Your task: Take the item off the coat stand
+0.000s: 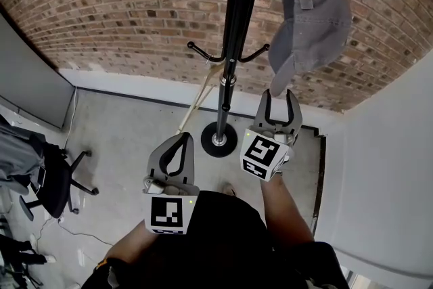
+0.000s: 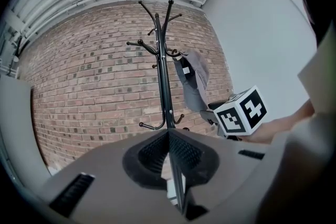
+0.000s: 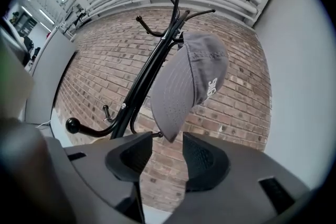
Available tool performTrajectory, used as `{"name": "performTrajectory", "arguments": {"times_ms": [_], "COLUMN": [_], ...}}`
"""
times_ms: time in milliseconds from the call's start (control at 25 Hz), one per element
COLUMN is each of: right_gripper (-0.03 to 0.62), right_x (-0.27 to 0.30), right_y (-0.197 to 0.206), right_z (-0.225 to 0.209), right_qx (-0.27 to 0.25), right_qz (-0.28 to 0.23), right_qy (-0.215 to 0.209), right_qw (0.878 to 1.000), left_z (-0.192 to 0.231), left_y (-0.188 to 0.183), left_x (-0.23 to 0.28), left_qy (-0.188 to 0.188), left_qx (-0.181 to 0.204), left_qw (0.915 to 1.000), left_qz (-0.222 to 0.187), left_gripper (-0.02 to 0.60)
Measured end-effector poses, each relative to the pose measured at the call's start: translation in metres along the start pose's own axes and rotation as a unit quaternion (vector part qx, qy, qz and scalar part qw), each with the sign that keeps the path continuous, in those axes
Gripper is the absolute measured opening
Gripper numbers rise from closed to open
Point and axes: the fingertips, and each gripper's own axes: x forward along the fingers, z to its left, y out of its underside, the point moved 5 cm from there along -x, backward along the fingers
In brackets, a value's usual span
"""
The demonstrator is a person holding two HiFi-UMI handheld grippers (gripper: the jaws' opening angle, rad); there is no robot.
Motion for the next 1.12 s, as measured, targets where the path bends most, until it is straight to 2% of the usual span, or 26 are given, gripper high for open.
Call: {"name": "performTrajectory", "arguments": {"times_ms": [480,520,560,680,880,1120], "right_gripper": [0.156,0.138,0.084,0.049,0.034,0.032], "right_x": [-0.008,-0.010,-0.013,-0.020,-0.031,-0.039], "right_y": [-0.010,-0.011,-0.012,-0.014,-0.020,-0.045], "right_z": [-0.022,-0.025,-0.029,-0.041,-0.060,-0.073], "right_qx": [0.017,0.021,0.026,0.049,0.100,0.188], "right_qz": [-0.043,-0.049,-0.055,-0.061,-0.072,-0.104], "right_qy": [0.050,0.055,0.059,0.063,0.050,0.031], "right_qw": [0.998,0.997,0.996,0.995,0.991,0.976], "left_z": [0.001,0.000,-0.001,-0.004,-0.008,-0.005], "left_y": [0.000,0.000,0.000,0.000,0.001,-0.001], "left_x": [0.004,0.004,0.004,0.004,0.002,0.001], "left_qy": [0.018,0.019,0.021,0.026,0.032,0.031], "left_qx": [0.004,0.004,0.003,-0.002,0.002,-0.007], "left_qw": [0.9998,0.9998,0.9998,0.9997,0.9994,0.9993], "left_qz": [0.000,0.000,-0.001,-0.006,-0.007,-0.018], "left_gripper": [0.031,0.031,0.031,0.031,0.031,0.031]}}
